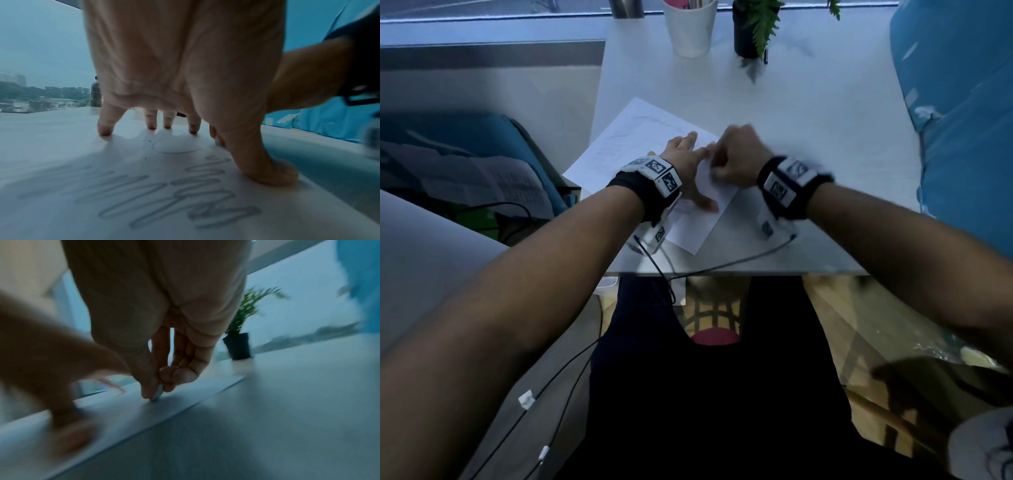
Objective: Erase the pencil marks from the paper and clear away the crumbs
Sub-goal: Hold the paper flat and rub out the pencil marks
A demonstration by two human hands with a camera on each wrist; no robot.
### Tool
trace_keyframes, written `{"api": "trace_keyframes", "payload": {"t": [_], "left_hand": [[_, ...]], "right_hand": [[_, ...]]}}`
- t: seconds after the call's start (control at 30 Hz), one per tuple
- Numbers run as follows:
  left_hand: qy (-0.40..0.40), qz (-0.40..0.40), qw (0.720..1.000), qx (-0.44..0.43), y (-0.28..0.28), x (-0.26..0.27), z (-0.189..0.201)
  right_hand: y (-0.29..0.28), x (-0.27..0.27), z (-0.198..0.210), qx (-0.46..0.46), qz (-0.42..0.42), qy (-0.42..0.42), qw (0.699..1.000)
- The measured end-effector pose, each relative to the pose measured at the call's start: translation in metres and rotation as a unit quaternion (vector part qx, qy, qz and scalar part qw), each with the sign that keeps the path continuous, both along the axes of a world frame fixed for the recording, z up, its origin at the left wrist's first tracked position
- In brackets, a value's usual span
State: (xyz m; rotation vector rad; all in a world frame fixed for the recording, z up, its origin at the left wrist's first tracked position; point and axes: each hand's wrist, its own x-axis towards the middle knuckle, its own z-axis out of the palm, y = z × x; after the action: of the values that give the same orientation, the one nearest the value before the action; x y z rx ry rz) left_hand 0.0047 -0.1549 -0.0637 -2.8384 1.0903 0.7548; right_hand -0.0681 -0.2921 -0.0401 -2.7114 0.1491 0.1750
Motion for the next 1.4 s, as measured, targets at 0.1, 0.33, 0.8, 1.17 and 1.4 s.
{"api": "trace_keyframes", "payload": {"t": [0.1,0.33,0.8,1.17,1.4], "left_hand": [[0.003,0.002,1.0,-0.007,0.0,0.001,0.001],[0.006,-0.022,0.999,-0.022,-0.008,-0.001,0.004],[0.034,-0.032,0.999,-0.005,-0.012,0.002,0.005],[0.037,-0.027,0.999,0.011,-0.012,0.005,0.006],[0.034,-0.038,0.999,0.008,-0.012,0.0,0.011]], "right_hand": [[-0.001,-0.003,0.001,0.019,0.031,0.021,0.999],[0.002,-0.007,-0.005,0.024,0.054,0.015,0.998],[-0.021,0.004,-0.001,0.036,-0.037,-0.021,0.998],[-0.015,-0.003,-0.009,0.044,0.034,0.005,0.998],[-0.011,-0.004,-0.005,0.026,0.047,0.008,0.999]]}}
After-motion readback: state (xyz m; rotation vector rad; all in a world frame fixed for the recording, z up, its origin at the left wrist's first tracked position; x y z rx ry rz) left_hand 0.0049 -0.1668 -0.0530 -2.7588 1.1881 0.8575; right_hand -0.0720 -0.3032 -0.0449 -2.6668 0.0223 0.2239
